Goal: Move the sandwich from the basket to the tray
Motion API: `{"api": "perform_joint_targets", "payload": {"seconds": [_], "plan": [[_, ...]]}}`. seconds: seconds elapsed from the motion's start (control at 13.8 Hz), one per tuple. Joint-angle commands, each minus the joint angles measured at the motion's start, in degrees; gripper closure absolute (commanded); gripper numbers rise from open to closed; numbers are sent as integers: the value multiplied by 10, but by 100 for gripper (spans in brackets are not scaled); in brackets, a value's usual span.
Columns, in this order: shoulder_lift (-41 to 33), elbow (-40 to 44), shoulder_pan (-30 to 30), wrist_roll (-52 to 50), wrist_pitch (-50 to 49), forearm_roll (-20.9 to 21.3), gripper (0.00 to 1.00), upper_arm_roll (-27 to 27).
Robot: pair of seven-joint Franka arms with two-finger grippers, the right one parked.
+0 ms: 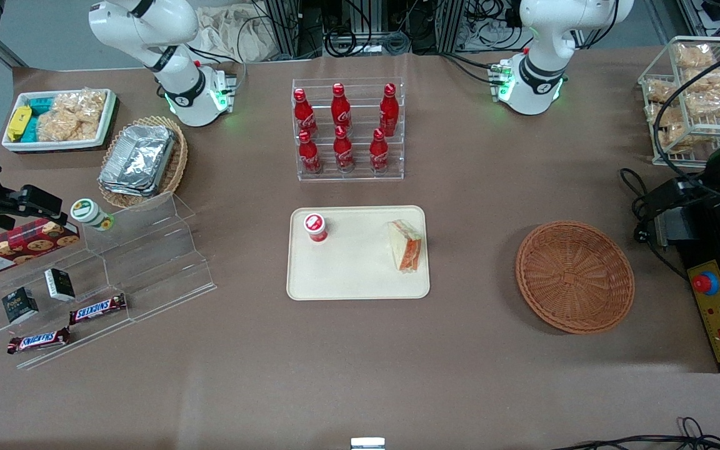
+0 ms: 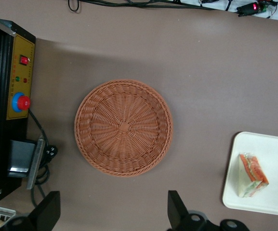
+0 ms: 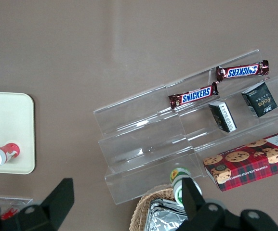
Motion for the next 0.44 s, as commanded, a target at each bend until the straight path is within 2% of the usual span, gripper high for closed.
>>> {"api": "perform_joint_targets", "payload": {"seconds": [0.0, 0.36], "plan": [[-46, -51, -23, 19, 3, -9, 0, 26], [-38, -38, -28, 14, -4, -4, 0, 25]]}}
